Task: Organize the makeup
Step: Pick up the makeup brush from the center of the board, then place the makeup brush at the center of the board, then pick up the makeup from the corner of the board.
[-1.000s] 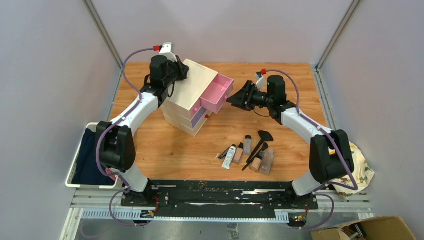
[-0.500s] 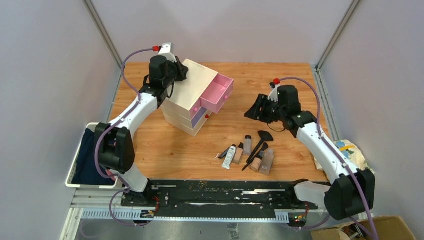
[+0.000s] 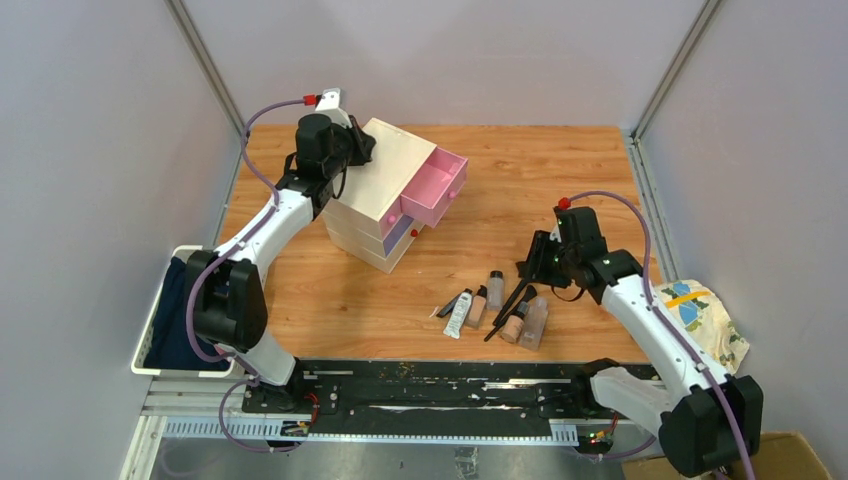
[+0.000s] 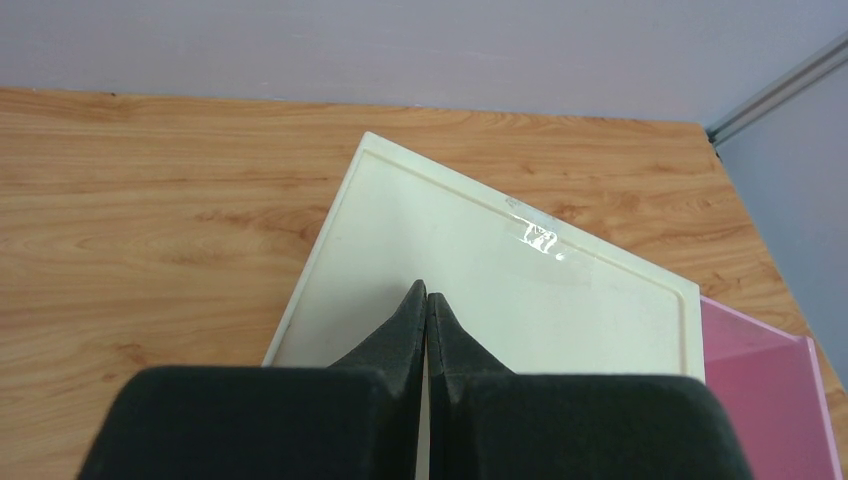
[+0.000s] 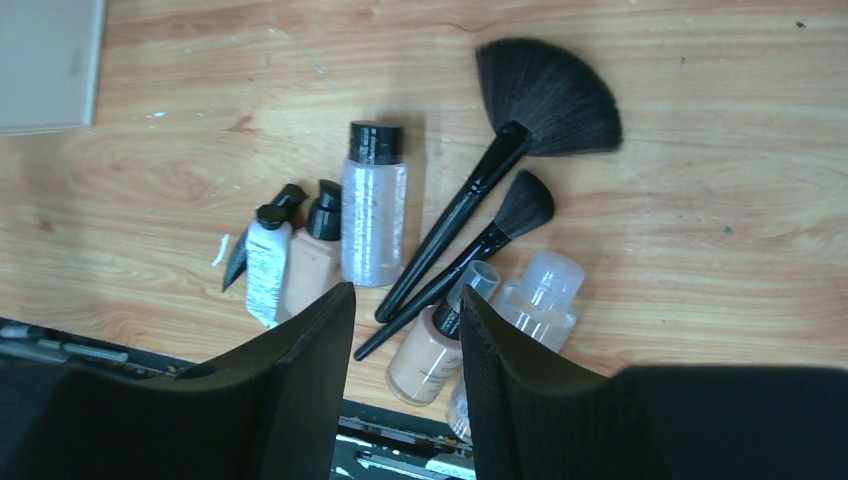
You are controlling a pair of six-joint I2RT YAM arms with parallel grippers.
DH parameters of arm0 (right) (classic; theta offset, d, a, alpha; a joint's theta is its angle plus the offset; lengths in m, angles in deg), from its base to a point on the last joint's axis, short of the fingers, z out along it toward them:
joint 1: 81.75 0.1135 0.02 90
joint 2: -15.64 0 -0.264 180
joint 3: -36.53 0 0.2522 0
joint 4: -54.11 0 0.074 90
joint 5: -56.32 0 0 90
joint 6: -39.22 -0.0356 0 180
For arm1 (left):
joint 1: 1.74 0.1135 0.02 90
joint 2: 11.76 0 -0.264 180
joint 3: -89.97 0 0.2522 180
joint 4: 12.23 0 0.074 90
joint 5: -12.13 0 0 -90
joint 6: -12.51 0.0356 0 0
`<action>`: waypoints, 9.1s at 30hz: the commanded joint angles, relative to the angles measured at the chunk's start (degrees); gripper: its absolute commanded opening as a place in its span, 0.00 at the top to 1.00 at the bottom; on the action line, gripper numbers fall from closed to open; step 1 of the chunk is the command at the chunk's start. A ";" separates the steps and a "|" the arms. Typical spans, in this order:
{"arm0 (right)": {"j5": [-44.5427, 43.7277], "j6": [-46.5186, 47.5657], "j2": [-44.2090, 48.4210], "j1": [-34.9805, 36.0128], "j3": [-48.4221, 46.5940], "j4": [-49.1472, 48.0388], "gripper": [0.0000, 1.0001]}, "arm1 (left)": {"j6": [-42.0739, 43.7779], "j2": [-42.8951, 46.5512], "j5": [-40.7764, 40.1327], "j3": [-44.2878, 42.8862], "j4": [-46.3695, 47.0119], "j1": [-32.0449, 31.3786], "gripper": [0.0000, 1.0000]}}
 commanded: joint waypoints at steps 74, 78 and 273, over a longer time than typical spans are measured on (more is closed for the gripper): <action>-6.90 1.44 -16.46 9.90 -9.04 -0.45 1.00 | 1.66 -1.40 0.40 5.75 -12.34 0.16 1.00; -7.39 1.79 -16.40 9.90 -9.32 -0.21 1.00 | 1.66 -1.33 0.31 5.75 -12.42 0.16 1.00; -9.53 -10.29 -20.99 12.82 -32.21 2.81 1.00 | -0.73 3.47 8.13 11.42 -6.40 -0.28 1.00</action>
